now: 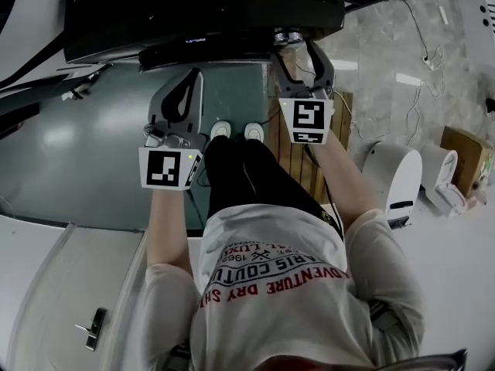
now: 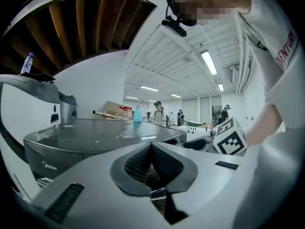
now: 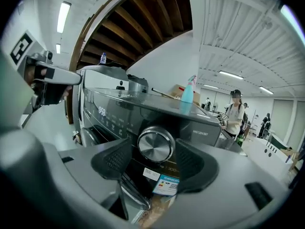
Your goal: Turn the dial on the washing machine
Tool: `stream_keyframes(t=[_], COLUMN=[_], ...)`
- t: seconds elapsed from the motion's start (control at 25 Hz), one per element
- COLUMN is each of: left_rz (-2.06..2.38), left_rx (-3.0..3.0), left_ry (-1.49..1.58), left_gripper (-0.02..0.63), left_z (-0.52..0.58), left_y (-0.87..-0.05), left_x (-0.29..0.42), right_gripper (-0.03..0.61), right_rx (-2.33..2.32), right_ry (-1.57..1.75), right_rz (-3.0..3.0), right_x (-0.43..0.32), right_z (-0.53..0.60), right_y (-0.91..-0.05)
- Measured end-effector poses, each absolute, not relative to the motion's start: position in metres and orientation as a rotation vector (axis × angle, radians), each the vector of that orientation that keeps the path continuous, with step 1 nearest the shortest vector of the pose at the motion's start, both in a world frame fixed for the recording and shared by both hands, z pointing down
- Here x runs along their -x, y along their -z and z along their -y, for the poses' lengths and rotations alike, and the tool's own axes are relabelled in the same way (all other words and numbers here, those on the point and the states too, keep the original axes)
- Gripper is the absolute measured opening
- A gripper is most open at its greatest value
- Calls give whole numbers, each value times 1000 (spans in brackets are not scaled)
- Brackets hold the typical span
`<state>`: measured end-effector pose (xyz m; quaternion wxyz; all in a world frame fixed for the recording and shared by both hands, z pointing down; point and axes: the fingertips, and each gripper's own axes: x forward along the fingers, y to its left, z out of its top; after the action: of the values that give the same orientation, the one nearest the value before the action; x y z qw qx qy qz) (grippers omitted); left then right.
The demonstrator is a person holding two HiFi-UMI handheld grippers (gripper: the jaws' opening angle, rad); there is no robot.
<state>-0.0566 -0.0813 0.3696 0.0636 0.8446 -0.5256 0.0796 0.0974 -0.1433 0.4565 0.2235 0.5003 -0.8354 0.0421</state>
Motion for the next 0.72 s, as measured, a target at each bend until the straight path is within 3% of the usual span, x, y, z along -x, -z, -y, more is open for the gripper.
stream_keyframes(t=[0.72], left_rz=[1618], left_rx=[-2444], left_ry=[-219], left_gripper=[15], left_z=[60], left_y=[-400], left_x=[61], right_gripper=[275], right_rx=[-1460], right_ry=[-163], right_rz=[2253], right_x=[-99], right_z=[152], right_y=[-473])
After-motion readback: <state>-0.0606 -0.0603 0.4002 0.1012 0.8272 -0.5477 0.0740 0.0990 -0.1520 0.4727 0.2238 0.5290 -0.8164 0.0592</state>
